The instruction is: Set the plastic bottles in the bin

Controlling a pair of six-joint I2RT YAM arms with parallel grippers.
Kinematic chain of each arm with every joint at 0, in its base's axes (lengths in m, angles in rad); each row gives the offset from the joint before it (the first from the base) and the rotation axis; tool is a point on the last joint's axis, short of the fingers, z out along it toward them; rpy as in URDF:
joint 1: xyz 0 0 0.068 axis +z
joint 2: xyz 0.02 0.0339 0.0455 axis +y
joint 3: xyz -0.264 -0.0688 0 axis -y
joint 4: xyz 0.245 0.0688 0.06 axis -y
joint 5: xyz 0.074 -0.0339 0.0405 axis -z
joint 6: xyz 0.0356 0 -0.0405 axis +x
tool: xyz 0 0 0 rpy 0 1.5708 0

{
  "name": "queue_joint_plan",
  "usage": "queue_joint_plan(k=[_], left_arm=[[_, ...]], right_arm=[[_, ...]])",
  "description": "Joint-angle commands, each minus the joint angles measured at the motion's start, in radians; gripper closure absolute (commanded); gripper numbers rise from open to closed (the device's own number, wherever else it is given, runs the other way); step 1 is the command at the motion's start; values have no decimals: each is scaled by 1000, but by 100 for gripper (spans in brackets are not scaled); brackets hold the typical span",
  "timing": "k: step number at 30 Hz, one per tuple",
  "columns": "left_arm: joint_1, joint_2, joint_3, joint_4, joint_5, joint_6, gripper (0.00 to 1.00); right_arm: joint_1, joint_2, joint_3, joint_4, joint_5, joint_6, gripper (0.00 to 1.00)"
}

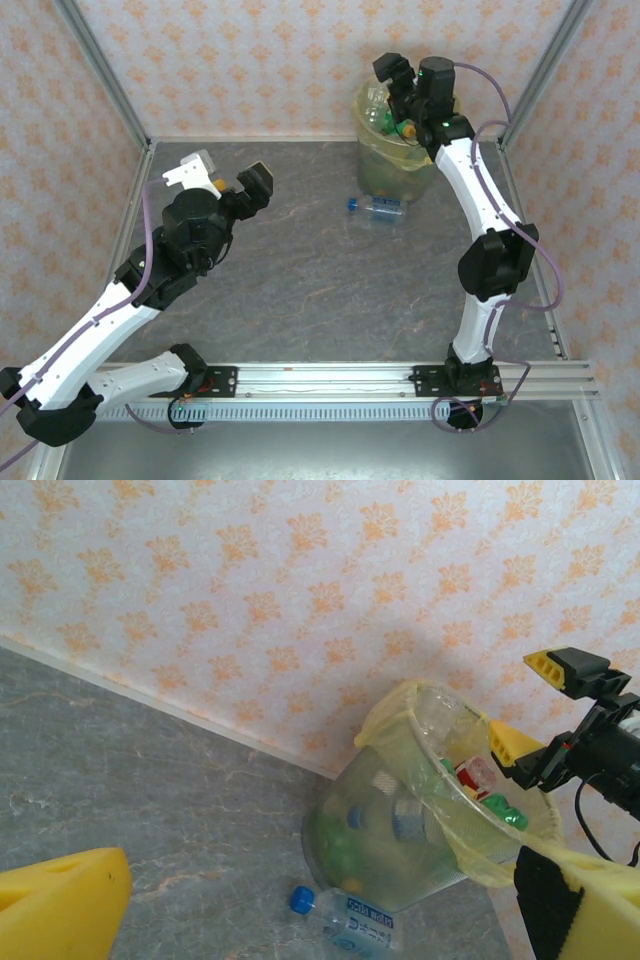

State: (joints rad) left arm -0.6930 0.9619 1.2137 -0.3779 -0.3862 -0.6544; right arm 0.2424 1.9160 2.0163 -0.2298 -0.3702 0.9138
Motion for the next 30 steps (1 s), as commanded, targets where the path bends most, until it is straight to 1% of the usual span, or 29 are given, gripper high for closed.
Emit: queue_joint_plan(k=[1, 5, 11, 15, 18, 21, 24, 25, 30], left_arm=[[5, 20, -6, 19, 33, 22, 1], [4, 52, -12, 34, 61, 35, 1], [4, 109, -28, 77, 114, 44, 1], [5, 146, -18, 101, 163, 44, 1], [6, 159, -10, 109, 179, 41, 1], [6, 162, 0, 108, 191, 41, 1], [6, 155, 6, 93, 185, 37, 1], [6, 150, 5, 90, 185, 35, 1], [6, 125, -10, 80, 183, 23, 1]], right_arm=[[4, -64, 19, -51, 15, -70, 13], [5, -135, -42, -70, 38, -128, 12], [4, -272, -188, -71, 84, -238, 11], [4, -297, -207, -81, 97, -338, 10], [5, -260, -166, -90, 57, -414, 6], [4, -201, -114, -73, -16, -459, 6], [5, -104, -6, -85, -103, -453, 6], [5, -66, 38, -99, -123, -447, 1], [8, 80, 226, -124, -176, -415, 0]])
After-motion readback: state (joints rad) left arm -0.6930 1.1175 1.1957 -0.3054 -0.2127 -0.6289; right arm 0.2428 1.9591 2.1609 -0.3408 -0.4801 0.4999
